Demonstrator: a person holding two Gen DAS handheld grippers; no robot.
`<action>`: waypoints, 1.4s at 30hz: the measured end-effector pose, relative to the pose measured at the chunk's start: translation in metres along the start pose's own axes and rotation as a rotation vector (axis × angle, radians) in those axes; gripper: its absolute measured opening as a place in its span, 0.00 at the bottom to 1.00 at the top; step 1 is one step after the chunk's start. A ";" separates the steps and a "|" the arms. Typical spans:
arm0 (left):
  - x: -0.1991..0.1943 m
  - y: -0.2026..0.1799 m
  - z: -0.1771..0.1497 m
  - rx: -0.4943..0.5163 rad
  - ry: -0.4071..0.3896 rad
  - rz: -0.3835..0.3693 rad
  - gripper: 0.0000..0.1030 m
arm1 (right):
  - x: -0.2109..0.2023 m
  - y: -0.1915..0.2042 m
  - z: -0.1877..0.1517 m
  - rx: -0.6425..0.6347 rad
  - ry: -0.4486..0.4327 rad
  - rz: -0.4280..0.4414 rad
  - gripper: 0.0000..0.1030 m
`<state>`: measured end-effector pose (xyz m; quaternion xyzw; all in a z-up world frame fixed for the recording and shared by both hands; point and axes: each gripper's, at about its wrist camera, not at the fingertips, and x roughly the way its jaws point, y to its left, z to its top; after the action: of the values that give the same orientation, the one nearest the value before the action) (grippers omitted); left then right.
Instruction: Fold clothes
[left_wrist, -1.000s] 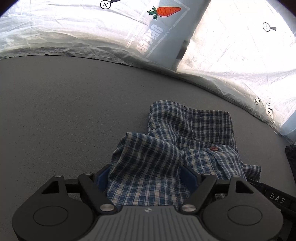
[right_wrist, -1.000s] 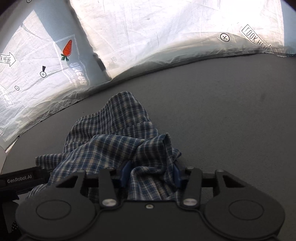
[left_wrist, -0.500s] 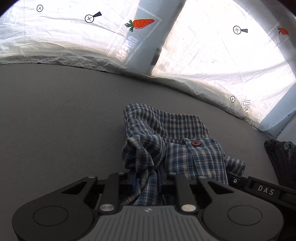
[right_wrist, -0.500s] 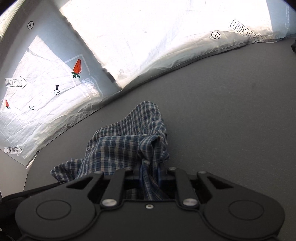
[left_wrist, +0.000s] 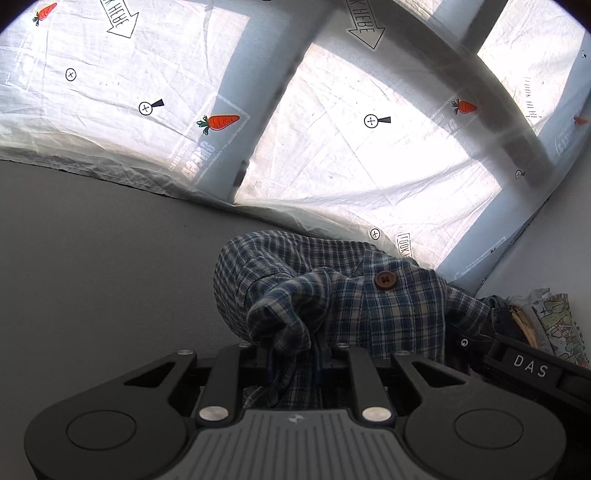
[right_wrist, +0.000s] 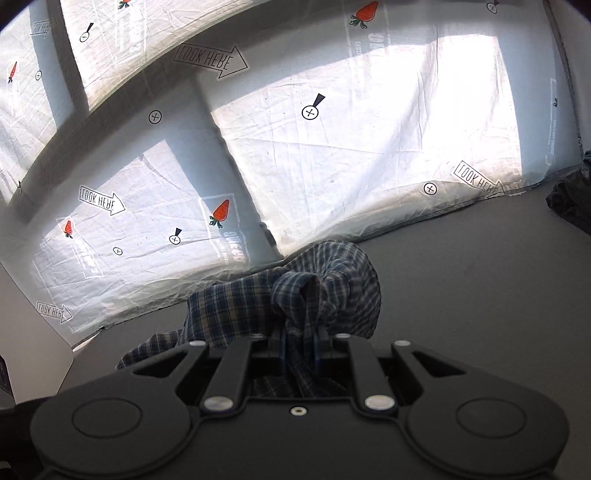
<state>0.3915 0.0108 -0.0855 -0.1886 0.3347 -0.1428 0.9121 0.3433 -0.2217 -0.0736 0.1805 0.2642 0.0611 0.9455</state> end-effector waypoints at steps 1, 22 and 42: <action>-0.005 -0.002 0.001 -0.004 -0.006 -0.019 0.19 | -0.007 0.000 0.002 0.006 -0.009 -0.007 0.13; -0.006 -0.314 0.002 0.124 -0.190 -0.470 0.19 | -0.222 -0.244 0.151 -0.015 -0.388 -0.042 0.14; 0.182 -0.600 -0.046 0.183 -0.107 -0.485 0.21 | -0.197 -0.504 0.294 -0.388 -0.274 -0.427 0.14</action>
<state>0.4141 -0.6036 0.0447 -0.1871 0.2168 -0.3767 0.8809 0.3388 -0.8214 0.0663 -0.0561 0.1497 -0.1142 0.9805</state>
